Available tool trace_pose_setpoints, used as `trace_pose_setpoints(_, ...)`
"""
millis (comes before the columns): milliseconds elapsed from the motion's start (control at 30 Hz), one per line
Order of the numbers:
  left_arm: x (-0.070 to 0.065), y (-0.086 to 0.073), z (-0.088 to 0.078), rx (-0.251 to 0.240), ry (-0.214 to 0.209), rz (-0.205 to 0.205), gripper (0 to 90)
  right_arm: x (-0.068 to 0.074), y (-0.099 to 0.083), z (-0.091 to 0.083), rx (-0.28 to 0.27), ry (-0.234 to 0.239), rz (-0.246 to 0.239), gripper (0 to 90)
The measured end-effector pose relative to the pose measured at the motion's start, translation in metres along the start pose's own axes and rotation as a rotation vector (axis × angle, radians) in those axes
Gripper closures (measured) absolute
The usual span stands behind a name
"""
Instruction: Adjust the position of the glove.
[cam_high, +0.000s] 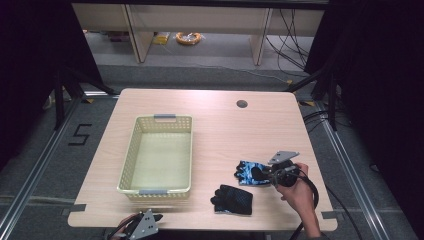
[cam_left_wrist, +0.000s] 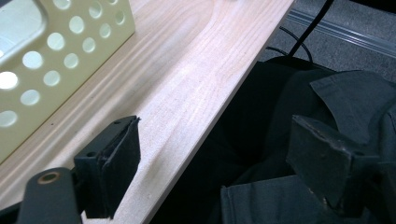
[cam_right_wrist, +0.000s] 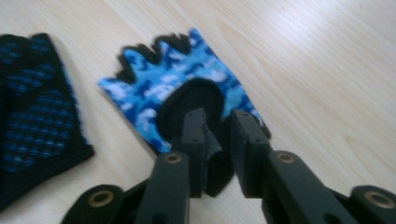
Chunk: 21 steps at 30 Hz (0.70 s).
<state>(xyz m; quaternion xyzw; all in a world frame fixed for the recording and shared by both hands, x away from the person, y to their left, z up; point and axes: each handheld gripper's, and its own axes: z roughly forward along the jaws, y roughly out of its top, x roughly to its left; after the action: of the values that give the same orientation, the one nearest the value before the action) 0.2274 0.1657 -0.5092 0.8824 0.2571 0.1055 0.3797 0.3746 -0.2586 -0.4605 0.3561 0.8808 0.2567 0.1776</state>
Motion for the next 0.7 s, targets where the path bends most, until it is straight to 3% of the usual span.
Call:
trace_pose_setpoints(233, -0.001, 0.000, -0.001, -0.017, 0.006, -0.003, 17.4, 0.011, 0.000, 0.010, 0.007, 0.067, -0.046, 67.5)
trace_pose_setpoints(333, -0.001, 0.000, -0.001, -0.022, 0.010, -0.009, 17.4, 0.013, -0.001, 0.015, 0.022, 0.106, -0.087, 64.8)
trace_pose_setpoints(367, -0.001, 0.000, -0.001, -0.022, 0.010, -0.009, 17.4, 0.013, -0.001, 0.015, 0.022, 0.106, -0.087, 64.8)
trace_pose_setpoints(400, 0.001, 0.000, -0.001, -0.014, 0.012, 0.016, 17.4, 0.015, 0.000, 0.015, 0.043, 0.115, -0.078, 64.2)
trace_pose_setpoints(433, 0.000, 0.000, -0.001, -0.012, 0.012, -0.002, 17.4, 0.016, 0.000, 0.019, 0.034, 0.091, -0.105, 64.4)
trace_pose_setpoints(467, 0.000, 0.000, -0.001, -0.008, 0.009, 0.008, 17.4, 0.017, 0.001, 0.022, 0.040, 0.082, -0.112, 64.8)
trace_pose_setpoints(500, -0.001, 0.000, -0.001, -0.011, -0.007, -0.003, 17.4, 0.015, 0.001, 0.024, 0.057, 0.092, -0.154, 65.5)
trace_pose_setpoints(533, -0.001, 0.000, -0.001, -0.006, -0.012, -0.002, 17.4, 0.019, 0.001, 0.027, 0.068, 0.106, -0.131, 67.4)
trace_pose_setpoints(567, -0.002, 0.000, 0.000, -0.011, 0.009, 0.001, 17.4, 0.019, 0.000, 0.029, 0.085, 0.105, -0.140, 70.3)
trace_pose_setpoints(633, -0.001, 0.000, 0.000, -0.007, -0.012, -0.003, 17.4, 0.019, 0.000, 0.031, 0.075, 0.108, -0.141, 81.1)
trace_pose_setpoints(700, 0.000, 0.000, 0.000, 0.001, 0.000, -0.001, 17.4, 0.016, 0.000, 0.030, 0.077, 0.122, -0.119, 85.9)
